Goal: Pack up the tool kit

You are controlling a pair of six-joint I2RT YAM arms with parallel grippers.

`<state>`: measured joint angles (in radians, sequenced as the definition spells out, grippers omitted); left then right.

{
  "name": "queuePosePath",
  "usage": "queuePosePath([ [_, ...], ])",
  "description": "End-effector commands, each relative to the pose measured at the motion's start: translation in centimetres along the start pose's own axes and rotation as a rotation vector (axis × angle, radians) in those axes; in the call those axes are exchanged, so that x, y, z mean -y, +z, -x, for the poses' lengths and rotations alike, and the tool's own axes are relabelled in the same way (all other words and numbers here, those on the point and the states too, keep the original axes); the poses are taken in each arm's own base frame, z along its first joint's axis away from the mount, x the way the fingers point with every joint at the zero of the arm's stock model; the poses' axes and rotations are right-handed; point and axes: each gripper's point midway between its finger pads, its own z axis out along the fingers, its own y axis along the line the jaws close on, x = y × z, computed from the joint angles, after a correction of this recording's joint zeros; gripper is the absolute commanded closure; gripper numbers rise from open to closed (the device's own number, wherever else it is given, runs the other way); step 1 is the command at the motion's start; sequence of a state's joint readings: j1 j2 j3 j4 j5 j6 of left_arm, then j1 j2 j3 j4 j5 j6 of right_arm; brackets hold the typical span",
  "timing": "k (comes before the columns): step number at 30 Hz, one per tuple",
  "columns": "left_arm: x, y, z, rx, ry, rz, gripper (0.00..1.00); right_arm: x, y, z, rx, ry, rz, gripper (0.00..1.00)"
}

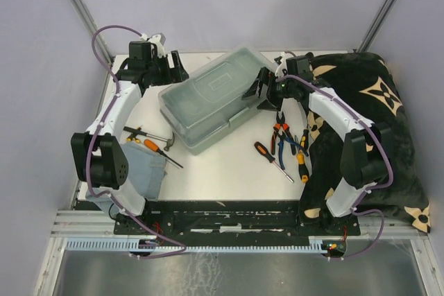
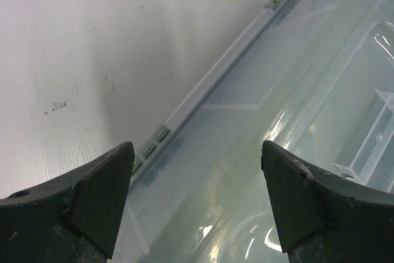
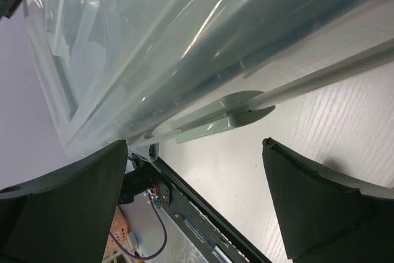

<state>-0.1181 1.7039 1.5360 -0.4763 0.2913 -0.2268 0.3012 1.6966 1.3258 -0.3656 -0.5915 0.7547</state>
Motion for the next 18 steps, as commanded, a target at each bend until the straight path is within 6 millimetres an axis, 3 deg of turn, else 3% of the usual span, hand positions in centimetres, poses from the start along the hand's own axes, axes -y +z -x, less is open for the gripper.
queuePosePath([
  [1, 1.5, -1.0, -7.8, -0.234, -0.038, -0.069, 0.11, -2.4, 0.6, 3.1, 0.05, -0.085, 0.055, 0.01],
  [8, 4.3, -1.9, -9.5, -0.249, -0.073, -0.172, 0.14, -3.4, 1.4, 4.9, -0.003, -0.139, 0.056, 0.01],
  [12, 5.7, -2.0, -10.7, -0.256, -0.097, -0.189, 0.15, -2.9, 2.1, 5.6, -0.031, -0.16, 0.026, 0.01],
  [18, 5.5, -2.6, -10.0, -0.179, -0.161, -0.137, 0.15, -2.7, 2.2, 6.8, -0.05, -0.186, 0.017, 0.01],
])
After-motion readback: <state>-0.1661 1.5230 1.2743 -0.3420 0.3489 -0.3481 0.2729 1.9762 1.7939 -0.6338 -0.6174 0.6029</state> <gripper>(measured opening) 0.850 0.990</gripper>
